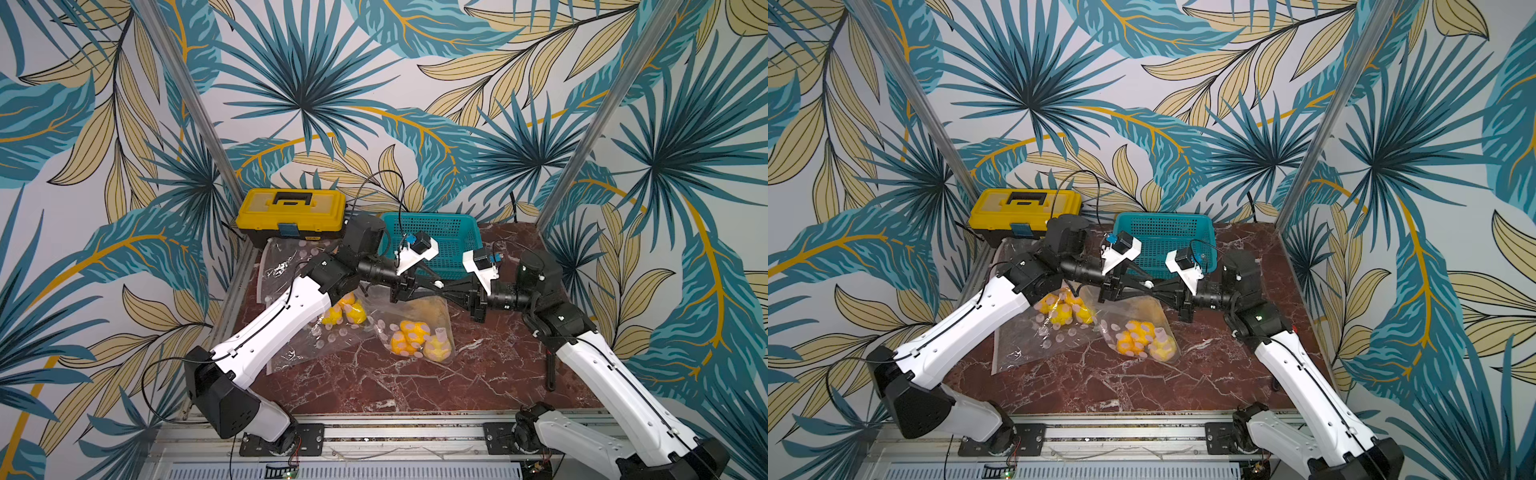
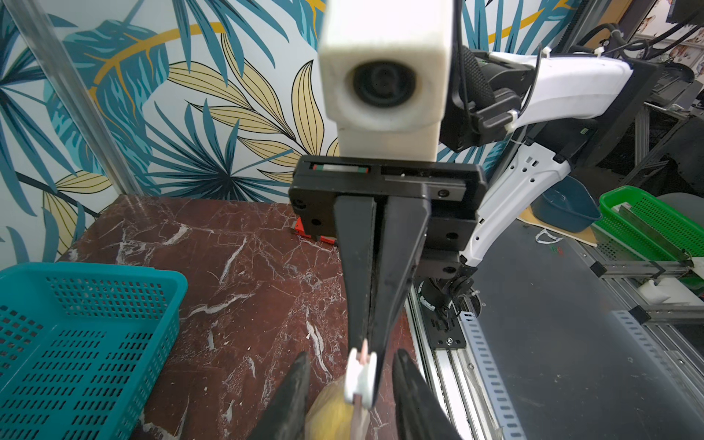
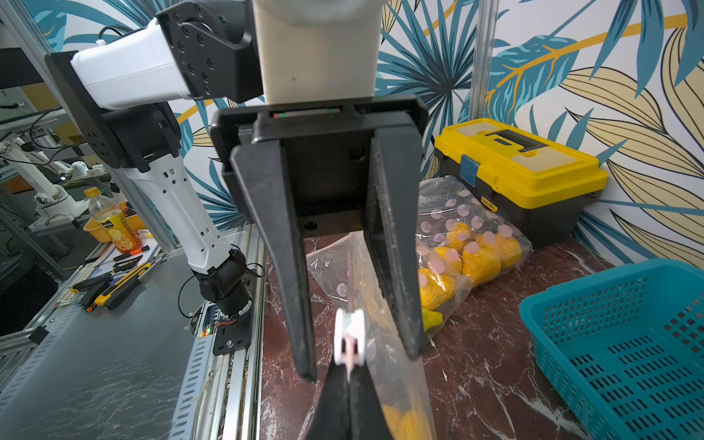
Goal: Open the zip-top bag and take out the pear
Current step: Unzip the zipper on the zipper food storage bag.
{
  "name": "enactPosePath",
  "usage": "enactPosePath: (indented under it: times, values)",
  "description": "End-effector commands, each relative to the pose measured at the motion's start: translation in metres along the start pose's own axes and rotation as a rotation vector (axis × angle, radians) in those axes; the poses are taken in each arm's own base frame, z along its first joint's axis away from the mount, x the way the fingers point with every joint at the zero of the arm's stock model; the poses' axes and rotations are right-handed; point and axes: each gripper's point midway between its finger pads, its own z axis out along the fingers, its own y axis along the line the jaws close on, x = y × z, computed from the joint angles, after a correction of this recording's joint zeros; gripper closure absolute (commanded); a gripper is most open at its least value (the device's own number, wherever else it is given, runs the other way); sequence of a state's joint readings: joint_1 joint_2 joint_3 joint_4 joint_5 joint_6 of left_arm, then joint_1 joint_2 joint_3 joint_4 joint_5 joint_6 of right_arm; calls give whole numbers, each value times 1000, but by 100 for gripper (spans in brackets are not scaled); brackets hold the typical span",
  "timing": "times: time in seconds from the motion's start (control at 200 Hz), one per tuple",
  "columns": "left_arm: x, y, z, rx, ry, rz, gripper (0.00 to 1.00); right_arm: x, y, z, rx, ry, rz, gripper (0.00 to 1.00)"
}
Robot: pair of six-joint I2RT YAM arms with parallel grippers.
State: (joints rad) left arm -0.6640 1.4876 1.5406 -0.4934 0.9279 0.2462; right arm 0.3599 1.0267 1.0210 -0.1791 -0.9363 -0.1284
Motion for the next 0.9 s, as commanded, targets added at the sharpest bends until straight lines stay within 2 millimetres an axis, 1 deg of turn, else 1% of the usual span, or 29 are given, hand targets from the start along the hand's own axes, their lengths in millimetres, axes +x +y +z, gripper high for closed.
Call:
enactPosePath:
  times: [0.0,0.12,0.335,0.456,0.621,0.706,0.816,0.896]
  values:
    - [-10,-7,-7,5,-25,32,64,-6,8,-1,-31,-12,-22,100]
    - [-10,-7,-6,12,-26,31,68,-5,8,-1,-29,-10,-21,100]
    - [-10,-9,-6,23,-29,34,81,-4,7,-1,-27,-5,-19,100]
    - [-10,-9,-6,25,-28,38,90,-3,6,-1,-20,0,-19,100]
    - [-7,-8,-8,4,-22,48,95,-2,3,-2,6,3,-24,100]
    - [0,-4,-9,-22,-9,44,96,-4,3,-5,27,-2,-35,100]
    - [8,3,-17,-50,-3,26,97,-5,2,-8,62,-5,-54,100]
    - [16,9,-26,-80,2,6,98,-6,1,-12,89,-9,-68,100]
